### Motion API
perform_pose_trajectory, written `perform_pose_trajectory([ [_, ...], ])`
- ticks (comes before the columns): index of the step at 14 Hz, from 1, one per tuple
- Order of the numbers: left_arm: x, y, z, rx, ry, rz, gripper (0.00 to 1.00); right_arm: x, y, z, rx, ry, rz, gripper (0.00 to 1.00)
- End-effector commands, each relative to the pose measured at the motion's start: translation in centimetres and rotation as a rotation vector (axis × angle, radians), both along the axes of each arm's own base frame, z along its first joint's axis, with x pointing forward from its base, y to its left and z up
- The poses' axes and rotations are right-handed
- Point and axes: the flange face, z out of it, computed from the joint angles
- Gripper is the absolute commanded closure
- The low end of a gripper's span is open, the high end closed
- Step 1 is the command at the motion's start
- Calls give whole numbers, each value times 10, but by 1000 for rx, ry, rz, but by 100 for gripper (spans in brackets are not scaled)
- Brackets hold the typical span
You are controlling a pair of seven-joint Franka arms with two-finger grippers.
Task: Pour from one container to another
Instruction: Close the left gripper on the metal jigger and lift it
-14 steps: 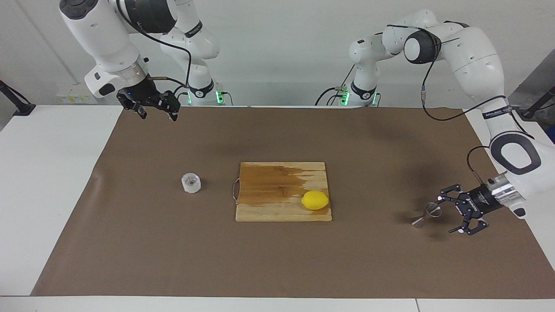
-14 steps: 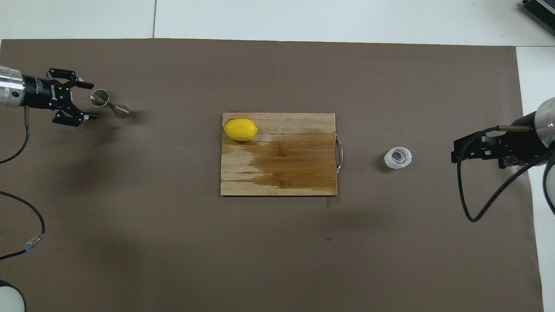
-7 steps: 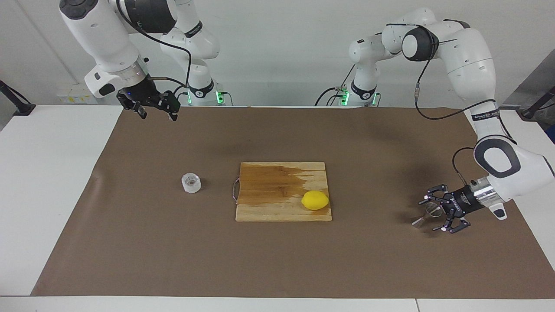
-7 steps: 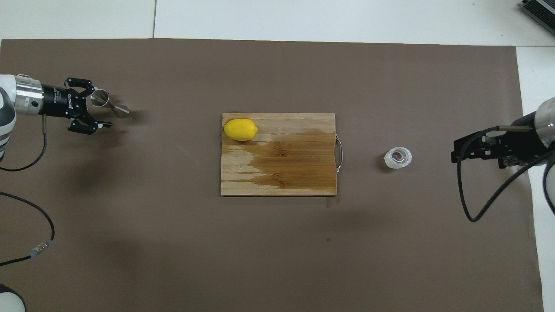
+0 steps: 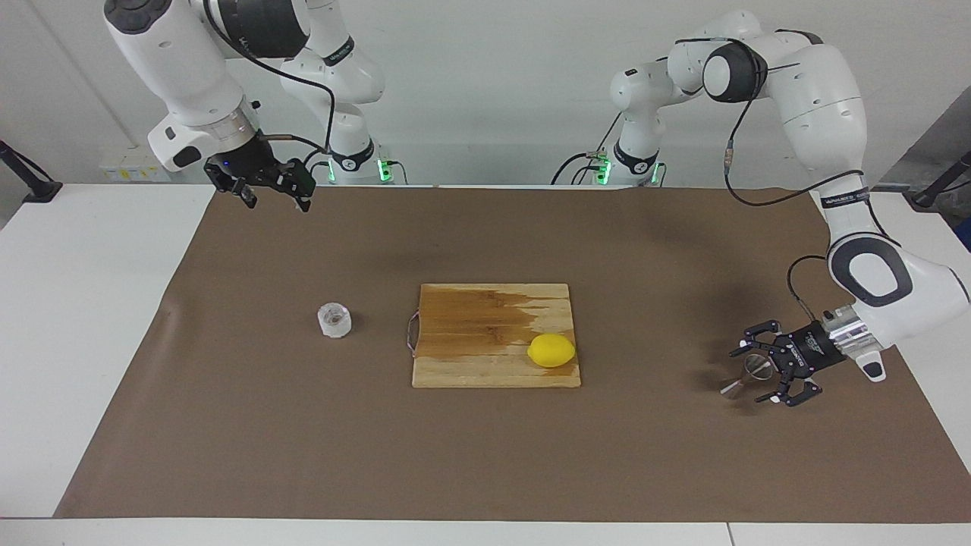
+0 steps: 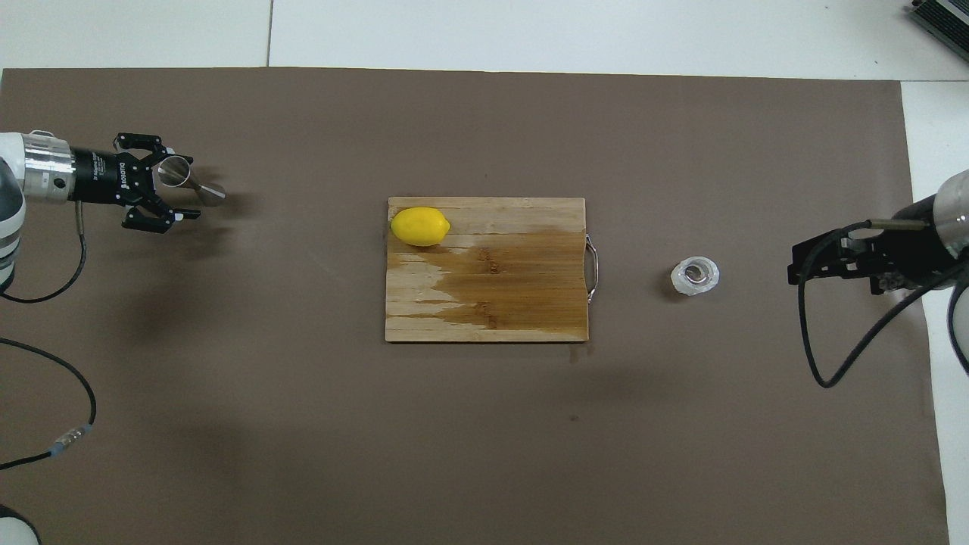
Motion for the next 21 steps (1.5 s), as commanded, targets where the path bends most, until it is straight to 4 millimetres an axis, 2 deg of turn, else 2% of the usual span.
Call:
perform_pose_trajectory([
  [1, -17, 0, -1, -31, -28, 8, 5, -1, -2, 0, -10, 5, -8, 0],
  [2, -18, 2, -1, -41, -38, 10, 17, -1, -2, 1, -10, 3, -8, 0],
  [5, -17, 0, 0, -53, -47, 10, 73, -1, -2, 1, -10, 3, -8, 0],
  [6, -18, 2, 1, -64, -58, 12, 95, -1, -2, 1, -10, 3, -8, 0],
  [7, -20, 4, 1, -73, -66, 12, 100, -1, -2, 1, -10, 3, -8, 0],
  [10, -22, 11, 5, -80, -88, 4, 100, -1, -2, 1, -10, 3, -8, 0],
  [12, -22, 10, 22, -84, -108, 1, 100, -1, -2, 1, -10, 3, -8, 0],
  [17, -27, -25, 70, -152, -125, -79, 100, -1, -2, 1, -10, 3, -8, 0],
  [20, -32, -48, 82, -239, -113, -99, 100, -1, -2, 1, -10, 3, -8, 0],
  [21, -31, -62, 88, -256, -119, -108, 100, -1, -2, 1, -10, 3, -8, 0],
])
